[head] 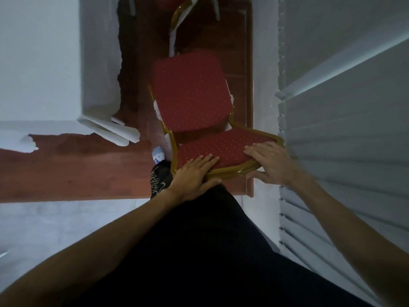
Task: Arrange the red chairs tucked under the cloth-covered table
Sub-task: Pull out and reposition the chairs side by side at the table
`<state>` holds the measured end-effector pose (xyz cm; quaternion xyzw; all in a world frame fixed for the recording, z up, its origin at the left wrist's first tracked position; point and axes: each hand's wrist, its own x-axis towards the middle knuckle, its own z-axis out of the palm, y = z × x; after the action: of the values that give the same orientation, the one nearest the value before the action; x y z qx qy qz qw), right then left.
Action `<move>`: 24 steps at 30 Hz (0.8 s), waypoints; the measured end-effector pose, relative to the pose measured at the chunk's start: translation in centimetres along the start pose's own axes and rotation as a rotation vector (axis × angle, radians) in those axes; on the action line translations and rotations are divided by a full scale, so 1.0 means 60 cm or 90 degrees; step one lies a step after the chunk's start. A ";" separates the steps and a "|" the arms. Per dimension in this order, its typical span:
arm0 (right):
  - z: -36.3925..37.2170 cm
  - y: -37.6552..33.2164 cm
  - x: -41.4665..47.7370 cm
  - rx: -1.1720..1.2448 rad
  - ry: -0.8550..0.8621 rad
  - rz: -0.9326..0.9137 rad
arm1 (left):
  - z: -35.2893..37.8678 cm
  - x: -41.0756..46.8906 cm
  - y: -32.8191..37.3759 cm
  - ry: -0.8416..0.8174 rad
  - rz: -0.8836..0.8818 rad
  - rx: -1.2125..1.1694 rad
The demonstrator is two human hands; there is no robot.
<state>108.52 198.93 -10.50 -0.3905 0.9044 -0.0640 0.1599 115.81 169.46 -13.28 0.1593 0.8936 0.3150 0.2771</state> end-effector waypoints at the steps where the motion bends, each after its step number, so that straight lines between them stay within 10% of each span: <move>1: -0.005 0.012 0.007 -0.003 -0.006 -0.012 | 0.001 0.004 0.005 0.012 -0.012 -0.002; 24: -0.216 0.362 0.260 -0.216 -0.231 -0.255 | -0.016 0.276 0.152 0.164 -0.164 -0.182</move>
<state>79.17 202.39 -7.25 -0.5866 0.7641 0.1286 0.2357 103.09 183.44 -13.25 -0.0384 0.8810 0.4178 0.2187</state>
